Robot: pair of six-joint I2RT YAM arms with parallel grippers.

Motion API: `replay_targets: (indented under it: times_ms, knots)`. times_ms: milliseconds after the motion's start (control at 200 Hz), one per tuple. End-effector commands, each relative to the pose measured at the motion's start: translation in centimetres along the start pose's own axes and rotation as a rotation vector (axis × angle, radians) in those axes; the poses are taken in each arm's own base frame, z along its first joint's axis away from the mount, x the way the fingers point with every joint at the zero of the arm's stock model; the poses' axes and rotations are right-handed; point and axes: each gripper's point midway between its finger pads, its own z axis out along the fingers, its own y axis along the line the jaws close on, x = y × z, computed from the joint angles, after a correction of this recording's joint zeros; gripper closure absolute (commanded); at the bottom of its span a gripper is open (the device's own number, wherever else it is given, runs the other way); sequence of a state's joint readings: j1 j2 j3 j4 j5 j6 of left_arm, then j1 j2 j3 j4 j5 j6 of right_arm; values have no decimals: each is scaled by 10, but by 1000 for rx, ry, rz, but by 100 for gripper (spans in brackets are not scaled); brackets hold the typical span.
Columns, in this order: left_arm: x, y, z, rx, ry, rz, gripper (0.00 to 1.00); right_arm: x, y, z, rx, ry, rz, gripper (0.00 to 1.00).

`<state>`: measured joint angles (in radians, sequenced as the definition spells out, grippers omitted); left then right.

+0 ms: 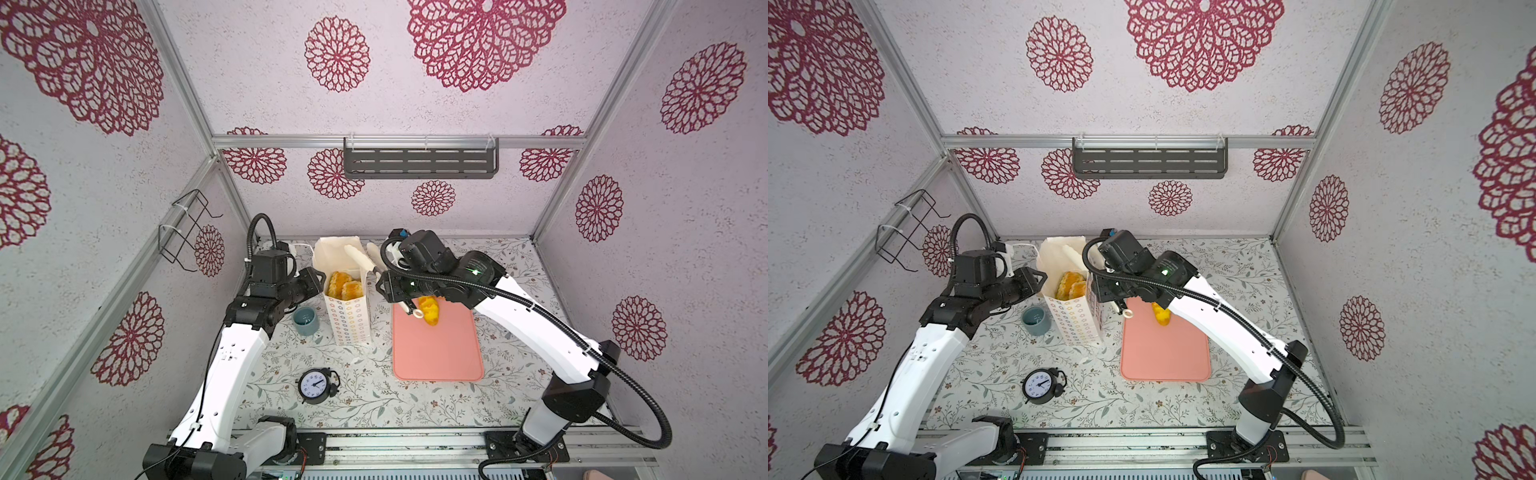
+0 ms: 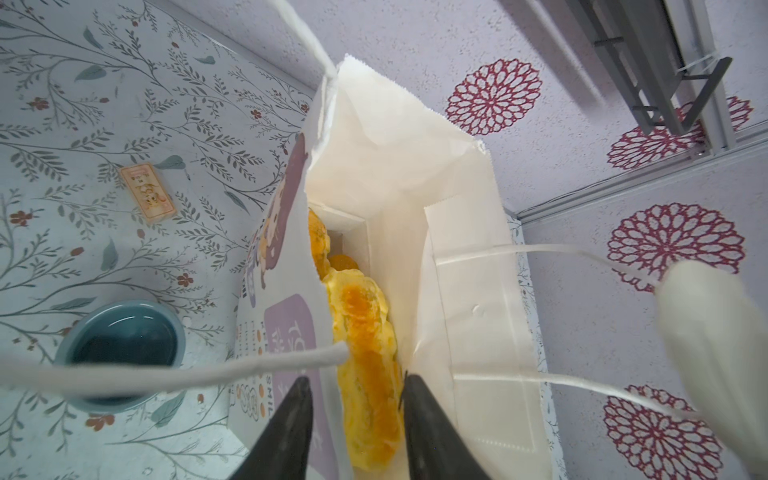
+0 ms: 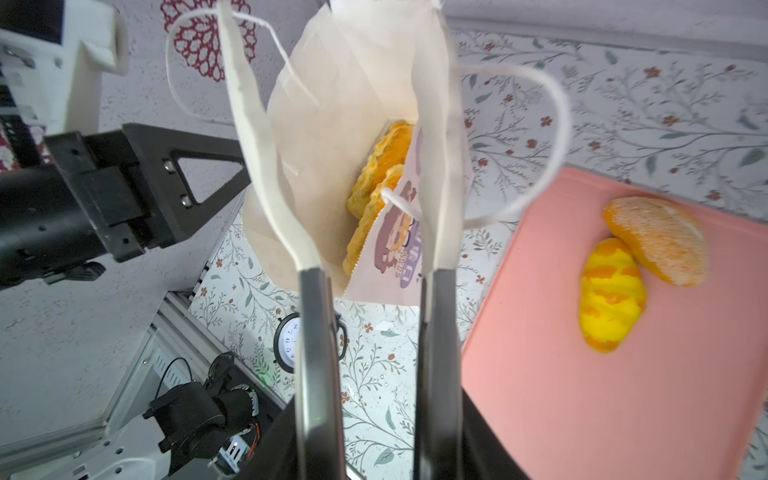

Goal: Place the fake bread into the paper bag
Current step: 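Move the tongs with right gripper back to the yellow striped bun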

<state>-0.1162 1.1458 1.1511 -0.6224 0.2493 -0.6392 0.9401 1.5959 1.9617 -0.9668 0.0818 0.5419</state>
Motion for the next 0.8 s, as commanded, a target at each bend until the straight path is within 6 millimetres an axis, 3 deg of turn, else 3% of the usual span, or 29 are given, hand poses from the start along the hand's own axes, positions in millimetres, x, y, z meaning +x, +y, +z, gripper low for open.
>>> replay_targets:
  times_ms: [0,130,235,365,570,796]
  knots:
    - [-4,-8,0,15,-8,24,52,-6,-35,-54,82,-116,40,54]
    - [-1,-8,3,21,9,29,52,28,-84,-60,166,-80,126,54]
    - [2,-7,5,21,14,31,53,68,-122,-50,247,-9,194,54]
    - [4,-7,9,20,25,34,54,114,-152,-33,322,81,236,54]
    - [4,-10,9,19,23,44,57,167,-176,-3,396,224,234,54]
    - [5,-11,10,11,27,51,58,186,-182,20,416,310,209,54]
